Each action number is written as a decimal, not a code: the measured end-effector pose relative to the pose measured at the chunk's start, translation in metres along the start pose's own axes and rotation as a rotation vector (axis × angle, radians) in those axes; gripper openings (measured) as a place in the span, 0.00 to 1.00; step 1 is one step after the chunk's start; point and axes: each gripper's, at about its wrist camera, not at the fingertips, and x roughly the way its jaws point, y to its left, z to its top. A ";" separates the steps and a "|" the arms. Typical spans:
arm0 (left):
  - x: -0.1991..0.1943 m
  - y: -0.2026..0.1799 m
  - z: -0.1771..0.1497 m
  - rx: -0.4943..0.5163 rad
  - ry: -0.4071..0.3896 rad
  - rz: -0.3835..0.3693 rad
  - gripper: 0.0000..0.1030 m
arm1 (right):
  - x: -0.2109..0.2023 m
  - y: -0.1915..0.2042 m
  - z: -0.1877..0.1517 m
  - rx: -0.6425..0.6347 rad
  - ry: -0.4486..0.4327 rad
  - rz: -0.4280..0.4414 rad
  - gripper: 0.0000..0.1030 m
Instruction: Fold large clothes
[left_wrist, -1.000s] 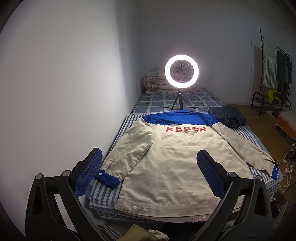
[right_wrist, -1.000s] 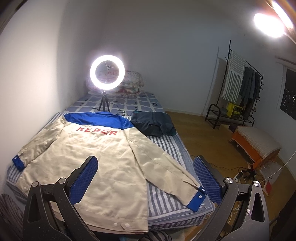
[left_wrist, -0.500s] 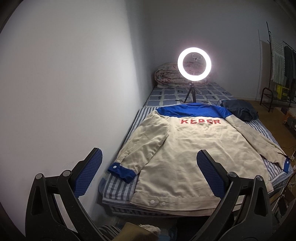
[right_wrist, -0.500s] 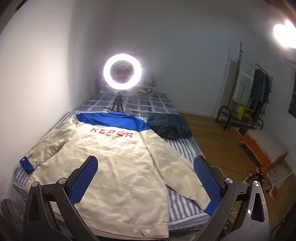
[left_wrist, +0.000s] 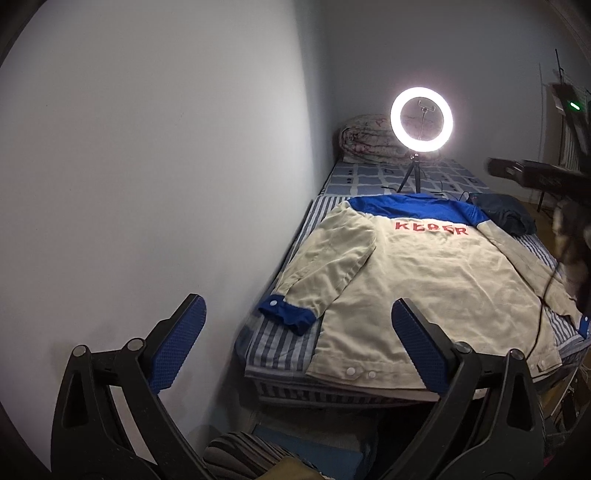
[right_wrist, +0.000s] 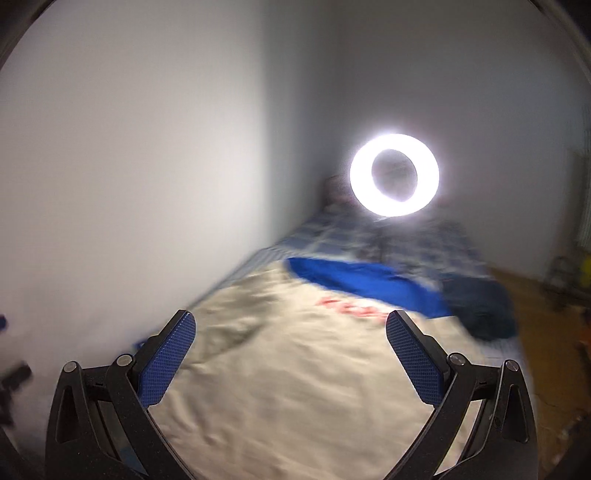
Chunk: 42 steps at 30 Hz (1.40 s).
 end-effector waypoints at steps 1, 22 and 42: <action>0.000 0.003 -0.003 -0.002 0.006 0.002 0.95 | 0.012 0.006 0.003 0.008 0.019 0.037 0.99; 0.012 0.054 -0.045 -0.140 0.141 0.075 0.72 | 0.240 0.209 -0.119 -0.307 0.533 0.473 0.64; 0.044 0.054 -0.054 -0.146 0.163 0.073 0.70 | 0.283 0.219 -0.162 -0.406 0.577 0.408 0.08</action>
